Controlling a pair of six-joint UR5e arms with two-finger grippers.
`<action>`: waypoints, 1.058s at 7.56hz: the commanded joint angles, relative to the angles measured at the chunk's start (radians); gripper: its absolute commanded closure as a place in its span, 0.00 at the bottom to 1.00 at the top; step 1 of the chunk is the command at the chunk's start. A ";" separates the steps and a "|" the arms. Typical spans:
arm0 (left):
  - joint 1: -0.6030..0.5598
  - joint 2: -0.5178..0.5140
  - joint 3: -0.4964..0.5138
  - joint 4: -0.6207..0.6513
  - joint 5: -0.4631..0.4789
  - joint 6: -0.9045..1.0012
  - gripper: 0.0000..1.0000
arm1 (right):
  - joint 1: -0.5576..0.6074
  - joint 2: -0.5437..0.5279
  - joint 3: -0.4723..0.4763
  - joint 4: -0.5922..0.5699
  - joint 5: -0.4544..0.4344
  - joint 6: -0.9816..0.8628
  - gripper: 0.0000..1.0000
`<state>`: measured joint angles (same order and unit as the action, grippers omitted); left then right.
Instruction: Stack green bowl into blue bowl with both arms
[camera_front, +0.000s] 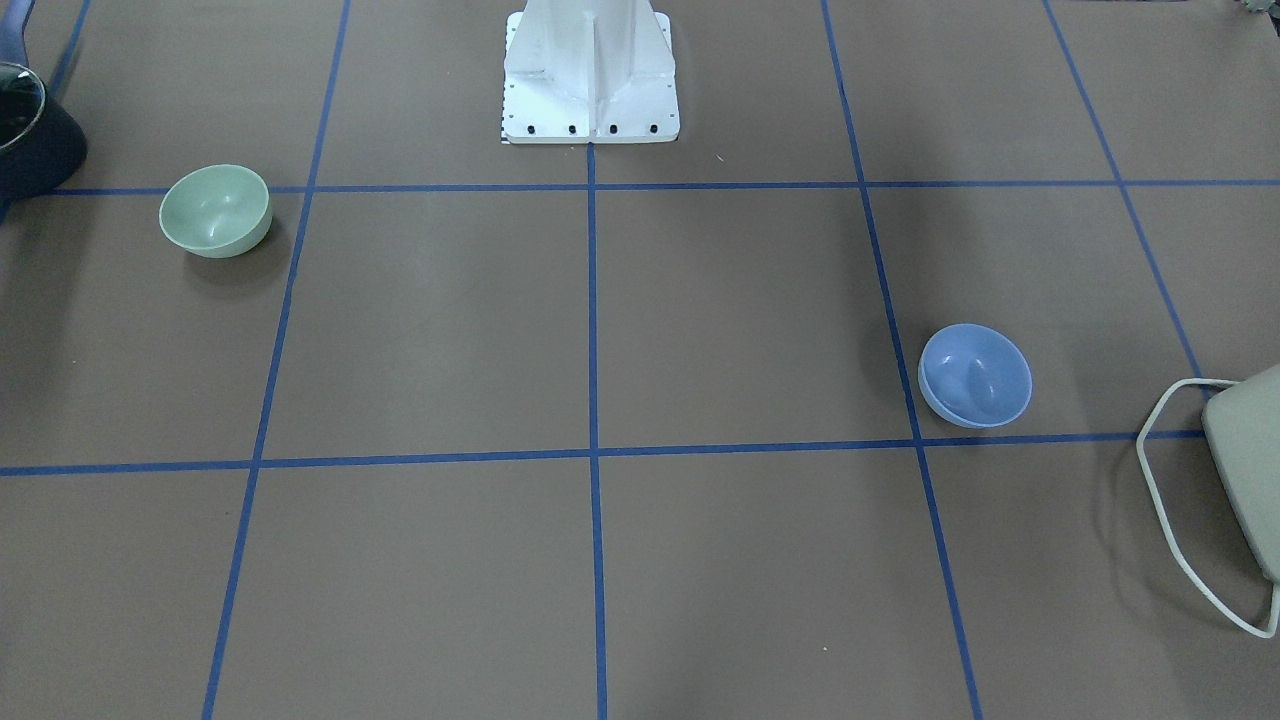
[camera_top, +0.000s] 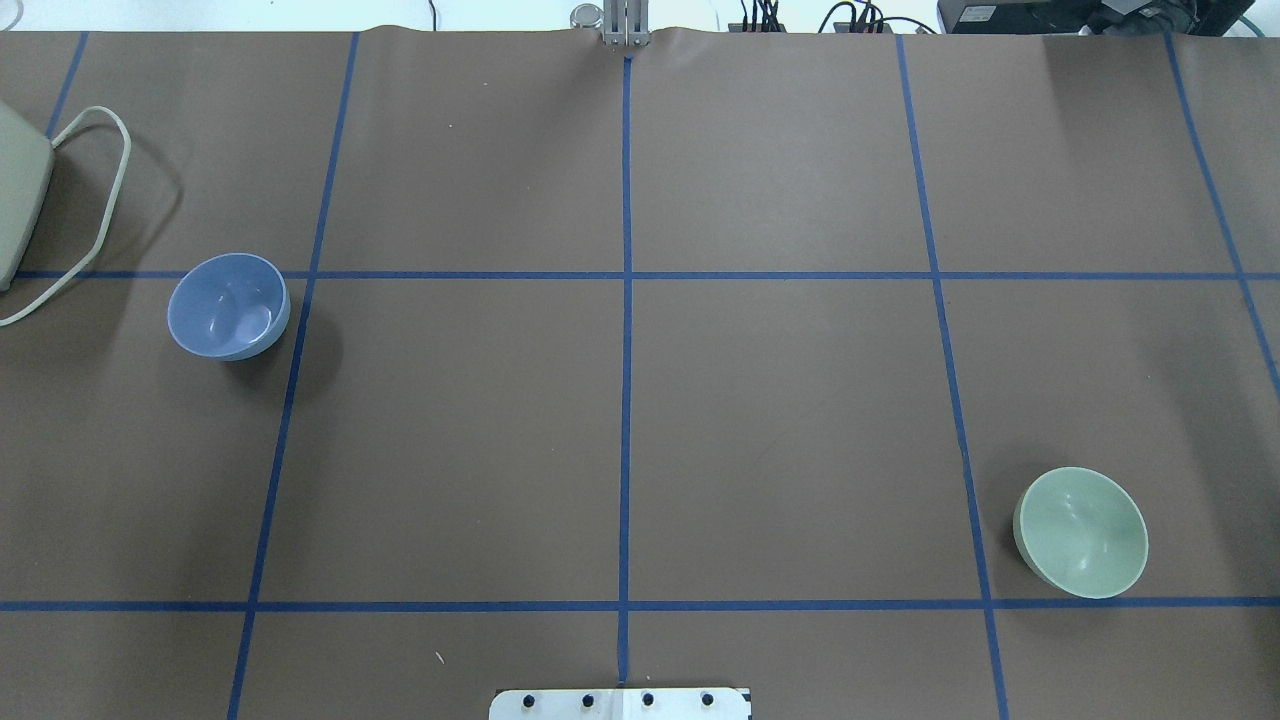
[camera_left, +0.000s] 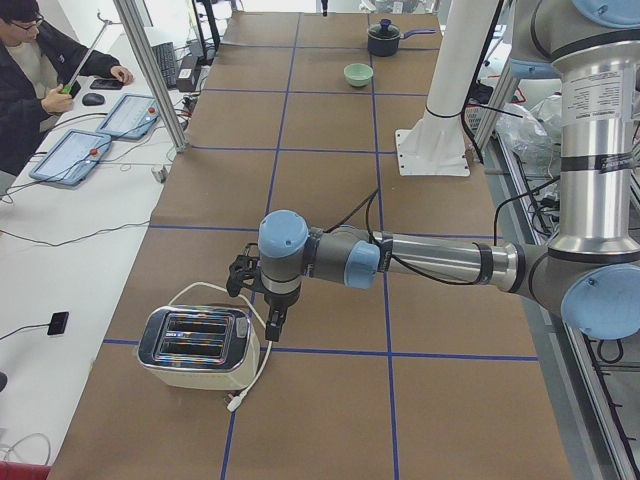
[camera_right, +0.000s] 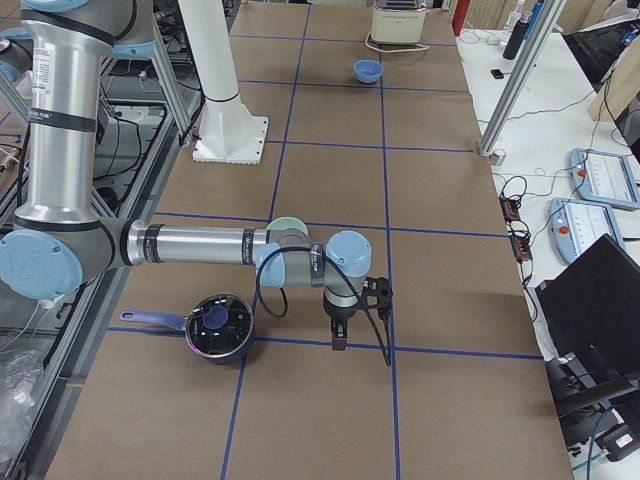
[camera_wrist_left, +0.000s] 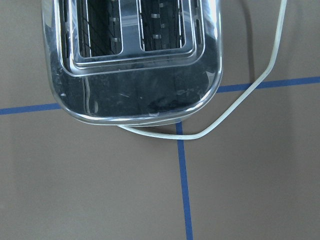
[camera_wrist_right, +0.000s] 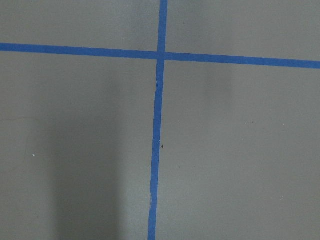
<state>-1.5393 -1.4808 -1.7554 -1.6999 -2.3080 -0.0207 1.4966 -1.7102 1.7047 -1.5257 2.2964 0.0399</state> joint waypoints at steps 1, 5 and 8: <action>0.001 -0.004 0.002 -0.152 -0.001 -0.002 0.02 | 0.001 0.000 0.001 -0.001 0.000 0.000 0.00; 0.004 -0.049 0.020 -0.390 -0.002 0.001 0.02 | -0.001 0.000 0.003 -0.001 0.000 0.000 0.00; 0.290 -0.101 0.034 -0.449 0.013 -0.335 0.02 | 0.001 0.000 0.004 0.001 0.002 -0.002 0.00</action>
<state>-1.3810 -1.5546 -1.7282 -2.1391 -2.3047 -0.1581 1.4960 -1.7104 1.7080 -1.5251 2.2973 0.0389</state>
